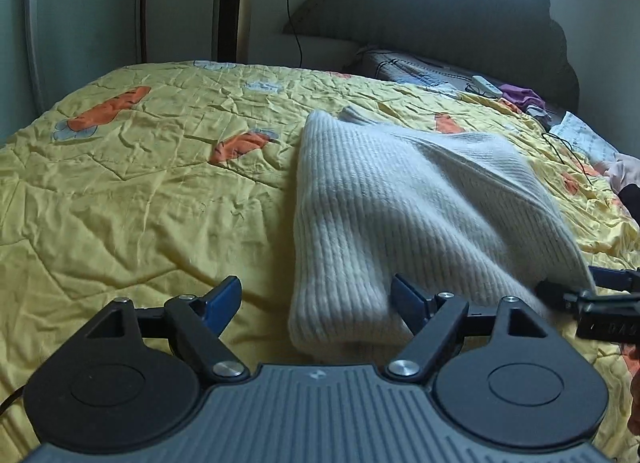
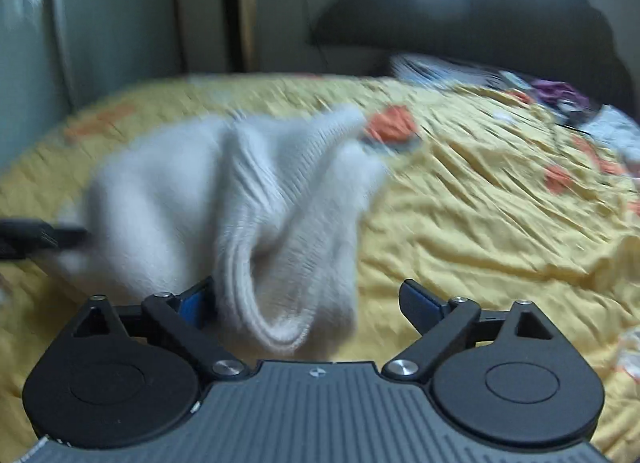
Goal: Fold small clothes
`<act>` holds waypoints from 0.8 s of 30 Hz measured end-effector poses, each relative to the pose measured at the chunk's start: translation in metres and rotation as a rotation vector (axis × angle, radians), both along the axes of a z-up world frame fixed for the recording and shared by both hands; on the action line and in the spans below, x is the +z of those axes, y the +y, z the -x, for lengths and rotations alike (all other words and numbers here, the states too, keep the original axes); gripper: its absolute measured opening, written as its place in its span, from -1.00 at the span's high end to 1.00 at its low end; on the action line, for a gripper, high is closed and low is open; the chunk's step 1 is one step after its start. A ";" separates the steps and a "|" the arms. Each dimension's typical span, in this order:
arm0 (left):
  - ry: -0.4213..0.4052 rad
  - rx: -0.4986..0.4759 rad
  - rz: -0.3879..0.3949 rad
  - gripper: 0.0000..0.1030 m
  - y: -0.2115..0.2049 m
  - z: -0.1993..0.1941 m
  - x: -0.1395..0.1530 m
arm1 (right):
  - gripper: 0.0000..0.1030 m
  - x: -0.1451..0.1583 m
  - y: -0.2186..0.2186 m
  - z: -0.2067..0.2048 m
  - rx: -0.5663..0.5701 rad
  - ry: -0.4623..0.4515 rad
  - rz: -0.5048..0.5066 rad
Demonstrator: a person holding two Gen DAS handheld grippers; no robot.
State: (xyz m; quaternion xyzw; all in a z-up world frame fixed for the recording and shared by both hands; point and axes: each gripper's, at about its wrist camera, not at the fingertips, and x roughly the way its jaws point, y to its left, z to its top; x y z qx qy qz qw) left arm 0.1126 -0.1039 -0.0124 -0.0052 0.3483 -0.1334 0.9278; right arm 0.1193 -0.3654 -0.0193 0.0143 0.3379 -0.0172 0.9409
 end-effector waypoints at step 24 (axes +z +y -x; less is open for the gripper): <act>-0.048 0.069 -0.124 -0.59 -0.002 0.052 -0.026 | -0.99 -0.012 0.049 0.059 -0.020 0.021 -0.002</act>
